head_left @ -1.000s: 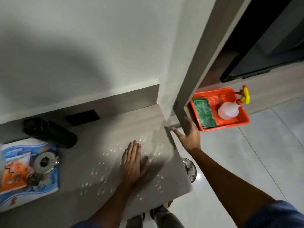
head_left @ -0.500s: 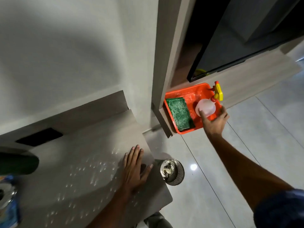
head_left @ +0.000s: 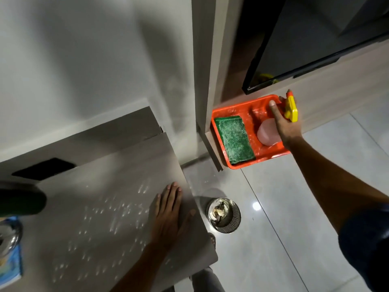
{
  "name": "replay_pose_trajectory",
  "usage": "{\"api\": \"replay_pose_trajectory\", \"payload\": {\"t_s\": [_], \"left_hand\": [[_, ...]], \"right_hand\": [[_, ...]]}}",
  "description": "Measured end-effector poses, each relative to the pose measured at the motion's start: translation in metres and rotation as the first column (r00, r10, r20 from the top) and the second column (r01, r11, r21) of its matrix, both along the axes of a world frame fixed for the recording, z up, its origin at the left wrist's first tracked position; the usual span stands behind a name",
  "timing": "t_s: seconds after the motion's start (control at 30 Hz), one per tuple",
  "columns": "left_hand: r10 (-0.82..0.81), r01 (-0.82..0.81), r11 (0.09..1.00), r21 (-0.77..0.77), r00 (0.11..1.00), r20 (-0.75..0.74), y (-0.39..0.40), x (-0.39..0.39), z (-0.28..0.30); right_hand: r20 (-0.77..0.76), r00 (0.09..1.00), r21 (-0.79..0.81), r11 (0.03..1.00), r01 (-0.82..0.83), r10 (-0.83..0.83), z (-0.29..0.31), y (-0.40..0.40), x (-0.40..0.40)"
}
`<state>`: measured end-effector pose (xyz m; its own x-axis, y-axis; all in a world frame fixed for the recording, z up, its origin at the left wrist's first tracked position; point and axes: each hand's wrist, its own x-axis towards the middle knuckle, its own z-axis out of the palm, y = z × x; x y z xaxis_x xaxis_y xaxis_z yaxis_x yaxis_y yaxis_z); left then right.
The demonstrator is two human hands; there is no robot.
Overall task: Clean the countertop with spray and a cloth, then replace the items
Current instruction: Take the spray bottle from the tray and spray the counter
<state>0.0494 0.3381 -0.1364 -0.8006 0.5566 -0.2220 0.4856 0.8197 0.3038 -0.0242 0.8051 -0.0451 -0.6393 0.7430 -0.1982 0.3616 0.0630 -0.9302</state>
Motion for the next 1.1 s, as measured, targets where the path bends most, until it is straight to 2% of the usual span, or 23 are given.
{"api": "replay_pose_trajectory", "payload": {"t_s": [0.17, 0.33, 0.43, 0.63, 0.73, 0.9, 1.1], "left_hand": [[0.026, -0.026, 1.000, -0.007, 0.999, 0.032, 0.003, 0.001, 0.002], [0.021, -0.018, 0.999, -0.026, 0.996, 0.087, 0.012, -0.005, 0.016], [0.055, -0.052, 0.998, -0.021, 0.990, 0.129, 0.015, -0.009, 0.025], [0.094, -0.098, 0.992, 0.081, 0.995, 0.043, -0.011, 0.000, 0.045], [0.141, -0.138, 0.983, 0.124, 0.990, -0.017, -0.041, 0.003, 0.055], [0.240, -0.235, 0.966, 0.103, 0.970, -0.040, -0.114, 0.019, 0.064], [0.356, -0.355, 0.933, 0.061, 0.934, -0.018, -0.204, 0.043, 0.067]], "right_hand": [[0.025, 0.996, -0.044, 0.996, 0.081, -0.080, 0.007, -0.004, -0.003], [0.021, 1.000, -0.014, 1.000, -0.021, 0.021, 0.023, -0.018, 0.003], [-0.073, 0.996, 0.001, 0.999, -0.050, 0.050, 0.038, -0.041, 0.010], [-0.155, 0.988, 0.093, 0.996, 0.001, 0.014, 0.070, -0.102, 0.028], [-0.196, 0.978, 0.161, 0.986, -0.038, 0.070, 0.078, -0.137, 0.034], [-0.223, 0.968, 0.018, 0.993, -0.112, 0.114, 0.085, -0.223, 0.048], [-0.228, 0.943, -0.136, 0.952, -0.275, 0.241, 0.077, -0.355, 0.070]]}}
